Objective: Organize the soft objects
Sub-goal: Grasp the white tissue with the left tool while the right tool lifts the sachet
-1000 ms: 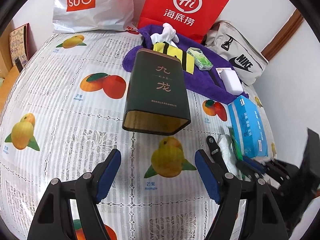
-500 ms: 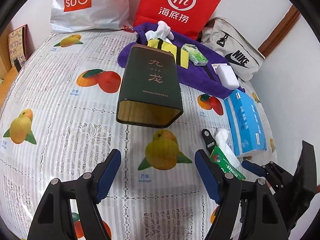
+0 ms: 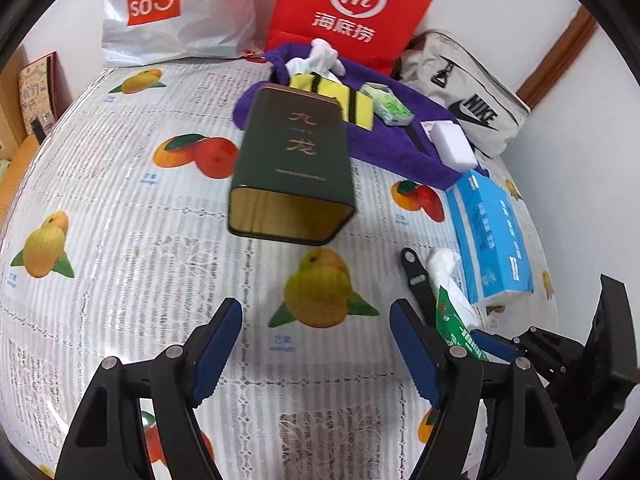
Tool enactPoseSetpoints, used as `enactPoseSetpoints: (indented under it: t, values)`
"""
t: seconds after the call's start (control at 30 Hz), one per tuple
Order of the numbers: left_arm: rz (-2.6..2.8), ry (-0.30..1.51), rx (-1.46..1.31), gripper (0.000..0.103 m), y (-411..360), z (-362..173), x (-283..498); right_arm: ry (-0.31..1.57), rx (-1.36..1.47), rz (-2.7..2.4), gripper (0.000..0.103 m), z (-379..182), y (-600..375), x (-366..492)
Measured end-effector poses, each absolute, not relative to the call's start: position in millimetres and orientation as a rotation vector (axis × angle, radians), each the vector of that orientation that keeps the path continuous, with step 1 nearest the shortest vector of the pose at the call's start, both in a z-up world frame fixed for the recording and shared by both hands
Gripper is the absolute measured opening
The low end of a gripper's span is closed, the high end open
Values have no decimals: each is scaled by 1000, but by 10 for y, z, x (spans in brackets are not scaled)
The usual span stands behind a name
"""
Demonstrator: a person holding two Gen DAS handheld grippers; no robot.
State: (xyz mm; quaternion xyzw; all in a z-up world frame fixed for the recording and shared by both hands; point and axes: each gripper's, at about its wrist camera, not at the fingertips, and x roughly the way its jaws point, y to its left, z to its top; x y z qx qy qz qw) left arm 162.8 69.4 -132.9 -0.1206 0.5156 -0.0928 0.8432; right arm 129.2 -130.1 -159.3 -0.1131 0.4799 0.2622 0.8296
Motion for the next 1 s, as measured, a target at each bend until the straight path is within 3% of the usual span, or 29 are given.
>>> enactPoseSetpoints:
  t: [0.4,0.83,1.0]
  values:
    - [-305,1113,-182,75,106,-1487,1561,1003,-159,440,34,-1462,-1797,971]
    - [-332,1020,24,75,-704,-1495,1880,1006,-66,316,34,-1579,-2510,775]
    - [-316,1017,94,65,-815,-1613,2008,1004,-31,303,34,-1618,-2674,766]
